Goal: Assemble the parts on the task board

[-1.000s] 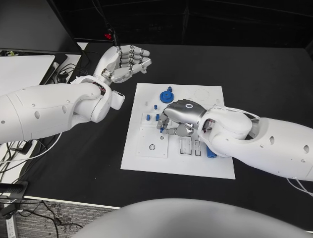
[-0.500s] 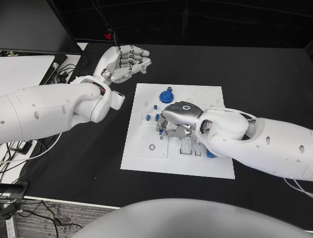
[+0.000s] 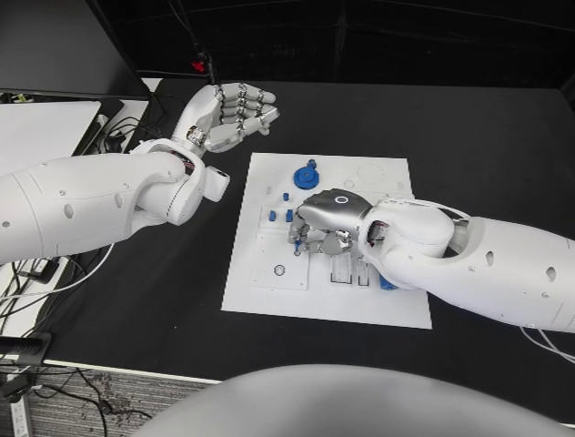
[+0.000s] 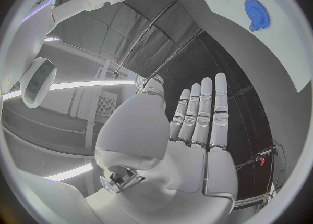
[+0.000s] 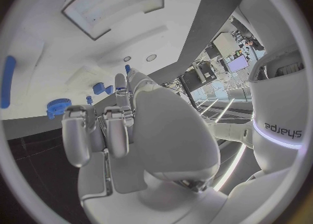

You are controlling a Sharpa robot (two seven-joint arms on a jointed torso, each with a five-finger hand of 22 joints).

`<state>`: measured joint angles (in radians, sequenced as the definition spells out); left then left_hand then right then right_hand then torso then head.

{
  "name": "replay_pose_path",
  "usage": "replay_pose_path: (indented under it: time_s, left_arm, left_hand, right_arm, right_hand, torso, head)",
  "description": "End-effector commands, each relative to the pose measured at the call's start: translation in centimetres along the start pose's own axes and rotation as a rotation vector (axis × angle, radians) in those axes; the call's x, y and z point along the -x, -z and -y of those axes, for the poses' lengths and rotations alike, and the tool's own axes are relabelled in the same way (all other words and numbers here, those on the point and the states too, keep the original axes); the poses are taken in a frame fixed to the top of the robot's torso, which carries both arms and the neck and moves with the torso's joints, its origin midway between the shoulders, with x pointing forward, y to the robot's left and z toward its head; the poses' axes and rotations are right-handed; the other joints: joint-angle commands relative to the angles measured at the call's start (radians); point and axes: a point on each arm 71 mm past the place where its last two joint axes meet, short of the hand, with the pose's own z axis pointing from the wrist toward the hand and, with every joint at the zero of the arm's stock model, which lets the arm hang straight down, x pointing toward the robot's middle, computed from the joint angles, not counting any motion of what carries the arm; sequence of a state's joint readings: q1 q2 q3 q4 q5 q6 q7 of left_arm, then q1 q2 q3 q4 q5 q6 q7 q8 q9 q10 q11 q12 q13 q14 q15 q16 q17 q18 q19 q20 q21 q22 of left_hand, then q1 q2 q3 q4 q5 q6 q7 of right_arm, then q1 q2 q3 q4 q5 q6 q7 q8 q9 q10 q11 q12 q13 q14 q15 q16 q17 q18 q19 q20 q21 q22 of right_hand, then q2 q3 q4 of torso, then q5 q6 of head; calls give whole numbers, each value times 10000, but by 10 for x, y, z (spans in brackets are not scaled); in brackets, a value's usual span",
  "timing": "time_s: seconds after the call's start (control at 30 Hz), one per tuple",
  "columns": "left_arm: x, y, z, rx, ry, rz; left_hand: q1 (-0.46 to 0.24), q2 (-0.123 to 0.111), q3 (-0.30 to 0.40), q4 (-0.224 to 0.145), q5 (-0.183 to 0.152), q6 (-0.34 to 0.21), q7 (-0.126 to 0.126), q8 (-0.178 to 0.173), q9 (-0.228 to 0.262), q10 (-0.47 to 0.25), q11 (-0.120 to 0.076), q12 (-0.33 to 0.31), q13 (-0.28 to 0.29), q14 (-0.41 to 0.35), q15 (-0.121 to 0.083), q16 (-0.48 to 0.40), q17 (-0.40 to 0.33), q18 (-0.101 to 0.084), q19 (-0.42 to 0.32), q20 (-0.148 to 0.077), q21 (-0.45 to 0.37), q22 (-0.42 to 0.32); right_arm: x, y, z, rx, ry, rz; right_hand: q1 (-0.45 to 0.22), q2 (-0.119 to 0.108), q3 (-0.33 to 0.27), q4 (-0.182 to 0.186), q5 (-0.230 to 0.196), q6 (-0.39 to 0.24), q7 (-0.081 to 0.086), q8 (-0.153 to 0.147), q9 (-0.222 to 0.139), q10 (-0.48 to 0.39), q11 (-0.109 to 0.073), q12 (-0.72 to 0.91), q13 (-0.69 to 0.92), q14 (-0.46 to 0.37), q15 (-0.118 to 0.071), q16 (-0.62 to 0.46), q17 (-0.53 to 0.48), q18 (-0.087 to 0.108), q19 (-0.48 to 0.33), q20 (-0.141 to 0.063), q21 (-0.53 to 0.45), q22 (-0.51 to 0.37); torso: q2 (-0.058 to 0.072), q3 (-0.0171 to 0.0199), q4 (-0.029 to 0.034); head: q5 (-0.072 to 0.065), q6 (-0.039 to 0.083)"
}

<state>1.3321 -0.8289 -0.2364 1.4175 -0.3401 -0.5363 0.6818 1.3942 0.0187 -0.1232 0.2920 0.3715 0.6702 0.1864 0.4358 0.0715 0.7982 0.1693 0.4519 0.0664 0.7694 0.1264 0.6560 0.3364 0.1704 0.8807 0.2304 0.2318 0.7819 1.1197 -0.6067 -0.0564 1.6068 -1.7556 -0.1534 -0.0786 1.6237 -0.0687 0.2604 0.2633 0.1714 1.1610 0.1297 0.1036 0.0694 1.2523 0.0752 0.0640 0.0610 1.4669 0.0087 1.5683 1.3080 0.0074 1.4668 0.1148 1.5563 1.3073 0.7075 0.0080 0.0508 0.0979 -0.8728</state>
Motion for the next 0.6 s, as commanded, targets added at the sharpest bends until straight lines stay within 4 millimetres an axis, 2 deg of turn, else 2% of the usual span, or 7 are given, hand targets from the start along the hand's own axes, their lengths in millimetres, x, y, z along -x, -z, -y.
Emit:
replay_pose_path:
  time_s: [0.03,0.2,0.43,0.6]
  left_arm:
    - [0,-1,3,-253,10,43]
    - [1,0,2,-242,-4,63]
    - [1,0,3,-248,2,61]
    - [1,0,3,-242,-5,70]
  left_hand:
    - [10,104,-44,0,35,-66,297,65,-9,-61,-17,63,-14,62,18,63,-10,116,65,27,4,-13]
    - [15,109,-47,-1,38,-67,296,67,-10,-61,-18,69,-14,62,17,69,-16,116,69,25,4,-15]
    - [15,109,-47,-1,38,-67,296,67,-10,-61,-18,69,-14,62,17,69,-16,116,69,25,4,-15]
    - [15,109,-47,-1,38,-67,296,67,-10,-61,-18,69,-14,62,17,69,-16,116,69,25,4,-15]
  right_arm:
    - [-2,-1,-1,-38,81,-263]
    - [-3,-2,-1,-22,65,-319]
    - [-5,-2,-1,-63,55,-436]
    - [-6,-2,0,-85,51,-474]
  right_hand:
    - [-26,36,45,-6,39,30,34,6,16,-79,26,-36,-15,1039,33,25,2628,-14,964,-17,-67,2509]
    - [-26,32,48,-9,42,26,36,3,16,-88,28,-37,-15,1039,35,25,2628,-12,961,-16,-74,2505]
    - [-35,28,57,-13,51,17,44,-6,15,-109,37,-38,-15,1039,41,25,2628,-6,954,-11,-94,2493]
    - [-38,26,60,-15,53,13,46,-10,14,-117,40,-39,-15,1039,44,25,2628,-3,950,-9,-105,2487]
  torso:
    - [-4,7,7]
    - [-7,0,-7]
    - [-11,-5,8]
    - [-6,3,-8]
  head:
    - [-65,2]
    - [-13,2]
    - [-90,2]
    - [-56,2]
